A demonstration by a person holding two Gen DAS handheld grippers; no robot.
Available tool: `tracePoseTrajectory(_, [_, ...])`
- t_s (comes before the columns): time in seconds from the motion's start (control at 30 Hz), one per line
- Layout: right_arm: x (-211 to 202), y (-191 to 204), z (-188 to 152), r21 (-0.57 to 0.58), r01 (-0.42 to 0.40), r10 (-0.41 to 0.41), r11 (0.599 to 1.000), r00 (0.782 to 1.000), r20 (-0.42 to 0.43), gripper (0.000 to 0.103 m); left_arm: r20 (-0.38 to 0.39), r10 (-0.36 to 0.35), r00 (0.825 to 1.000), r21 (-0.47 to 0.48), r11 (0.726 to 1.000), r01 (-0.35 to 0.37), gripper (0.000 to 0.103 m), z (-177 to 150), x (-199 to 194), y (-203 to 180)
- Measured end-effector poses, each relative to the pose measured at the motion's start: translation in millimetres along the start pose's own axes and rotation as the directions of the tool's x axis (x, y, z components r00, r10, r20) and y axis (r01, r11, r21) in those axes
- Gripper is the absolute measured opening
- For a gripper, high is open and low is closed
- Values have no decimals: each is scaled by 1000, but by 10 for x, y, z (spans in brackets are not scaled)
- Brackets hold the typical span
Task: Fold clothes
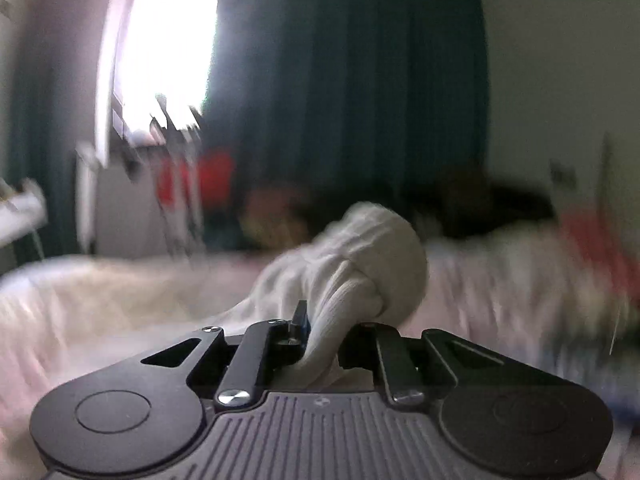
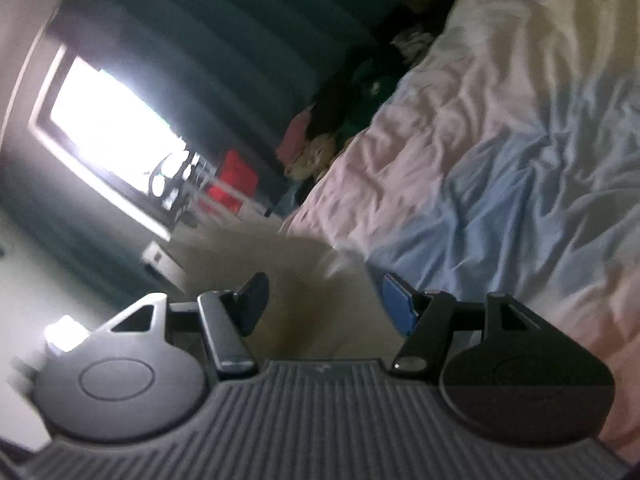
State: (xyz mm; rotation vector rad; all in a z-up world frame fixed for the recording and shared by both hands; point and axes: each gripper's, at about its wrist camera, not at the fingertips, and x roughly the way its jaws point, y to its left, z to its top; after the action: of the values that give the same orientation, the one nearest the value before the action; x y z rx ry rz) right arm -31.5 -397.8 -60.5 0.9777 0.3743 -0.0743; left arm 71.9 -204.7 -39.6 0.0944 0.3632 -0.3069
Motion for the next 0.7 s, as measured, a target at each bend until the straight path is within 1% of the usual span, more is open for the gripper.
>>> tracePoseTrajectory(0.1, [55,-212,85,84,-33,34,996,999,-13,66,-51,-56,997,59,996,59,16,-176,315,-491])
tracePoseTrajectory(0.13, [80,-264,94,117,-57,60,992,998,-26,66,-45,-51,998,81,995,55,19,-191,323,-477])
tracePoseTrajectory(0.2, [150,-326,87,172,-109,120,979,991,-56,66,-80,-56,995,98,993,64,31,-224,250,-403])
tracePoseTrajectory(0.23, [183,-328,74,184,-121,137,975,988,-72,66,-101,-63,993,105,992,74,44,-239,211,-347])
tracePoseTrajectory(0.27, [217,-318,53,188,-126,144,974,986,-89,66,-130,-81,988,105,990,95,55,-251,166,-238])
tracePoseTrajectory(0.3, [255,-300,24,187,-127,148,974,983,-106,66,-159,-99,982,104,988,116,60,-263,120,-129])
tracePoseTrajectory(0.33, [293,-275,-10,181,-127,150,975,981,-124,66,-188,-116,975,103,985,137,70,-275,74,-20])
tracePoseTrajectory(0.37, [337,-248,-48,172,-123,149,977,978,-147,66,-206,-132,970,101,983,156,81,-287,14,87])
tracePoseTrajectory(0.4, [387,-223,-89,162,-116,144,980,974,-173,66,-194,-145,970,97,981,166,85,-296,-87,186])
tracePoseTrajectory(0.43, [442,-195,-138,150,-104,134,983,970,-202,66,-182,-157,971,94,980,176,87,-306,-188,286])
tracePoseTrajectory(0.53, [558,-110,-303,117,-69,98,991,960,-261,66,-161,-164,973,69,982,177,87,-320,-477,572])
tracePoseTrajectory(0.6, [637,-42,-406,95,-72,97,993,952,-291,66,-129,-173,976,21,984,178,88,-307,-667,795])
tracePoseTrajectory(0.67, [726,17,-488,79,-78,99,994,949,-300,66,-93,-153,984,-29,988,151,93,-292,-801,1009])
tracePoseTrajectory(0.7, [772,46,-523,69,-72,90,995,951,-296,66,-87,-143,986,-52,989,138,93,-280,-817,1121])
